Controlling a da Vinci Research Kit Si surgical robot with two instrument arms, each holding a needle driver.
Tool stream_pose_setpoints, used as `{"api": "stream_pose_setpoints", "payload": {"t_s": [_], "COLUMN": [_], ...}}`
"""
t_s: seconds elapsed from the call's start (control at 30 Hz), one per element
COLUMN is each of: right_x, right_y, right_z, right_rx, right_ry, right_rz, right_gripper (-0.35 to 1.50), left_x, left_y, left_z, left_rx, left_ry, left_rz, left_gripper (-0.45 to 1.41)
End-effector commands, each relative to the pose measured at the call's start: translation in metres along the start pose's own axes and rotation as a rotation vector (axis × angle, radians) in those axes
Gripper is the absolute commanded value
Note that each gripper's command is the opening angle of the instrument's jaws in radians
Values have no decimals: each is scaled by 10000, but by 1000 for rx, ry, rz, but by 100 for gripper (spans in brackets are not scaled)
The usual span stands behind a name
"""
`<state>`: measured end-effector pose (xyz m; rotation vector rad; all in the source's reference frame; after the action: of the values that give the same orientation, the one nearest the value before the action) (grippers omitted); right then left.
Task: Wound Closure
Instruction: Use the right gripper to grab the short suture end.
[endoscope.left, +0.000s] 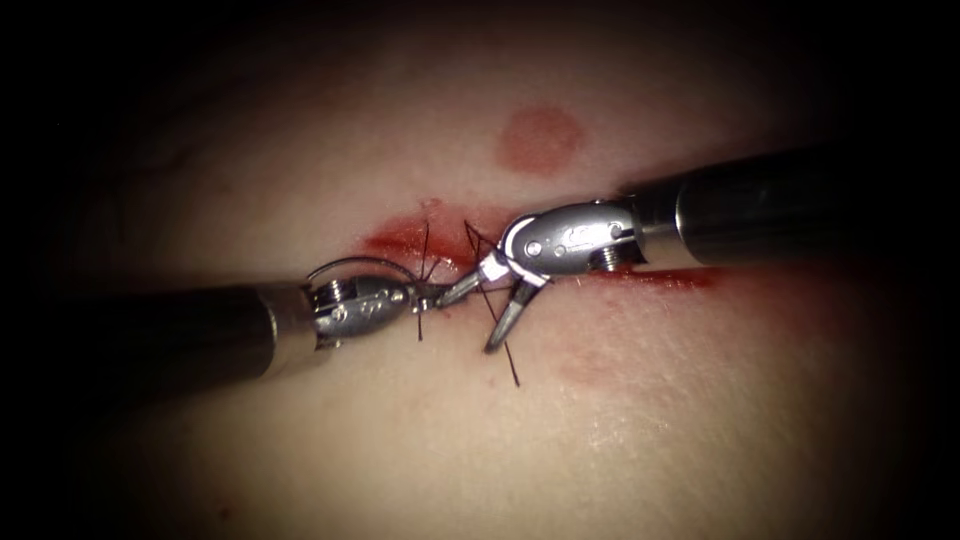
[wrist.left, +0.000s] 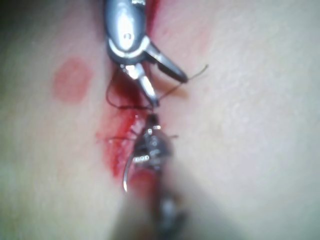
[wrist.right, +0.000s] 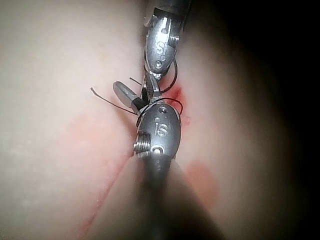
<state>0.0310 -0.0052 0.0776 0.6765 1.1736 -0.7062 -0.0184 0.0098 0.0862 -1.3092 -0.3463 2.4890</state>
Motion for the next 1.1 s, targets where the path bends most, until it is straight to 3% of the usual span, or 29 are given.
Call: {"api": "stream_pose_setpoints", "payload": {"t_s": [0.03,0.23,0.6,0.9,1.1], "right_x": [-2,4,5,7,3], "right_y": [4,20,11,1,-14], "right_z": [5,-7,-3,-25,-9], "right_rx": [9,44,158,197,204], "right_ry": [-8,-44,-90,-115,-132], "right_rz": [-2,7,-48,-47,-60], "right_gripper": [71,71,69,67,67], "left_x": [-2,0,4,14,20], "left_y": [2,7,7,9,14], "left_z": [8,7,2,3,0], "left_rx": [-3,-4,-9,-9,-11], "left_ry": [1,1,3,1,1], "left_rz": [-2,-2,-6,-9,-6], "left_gripper": [-45,-45,-45,-45,-45]}}
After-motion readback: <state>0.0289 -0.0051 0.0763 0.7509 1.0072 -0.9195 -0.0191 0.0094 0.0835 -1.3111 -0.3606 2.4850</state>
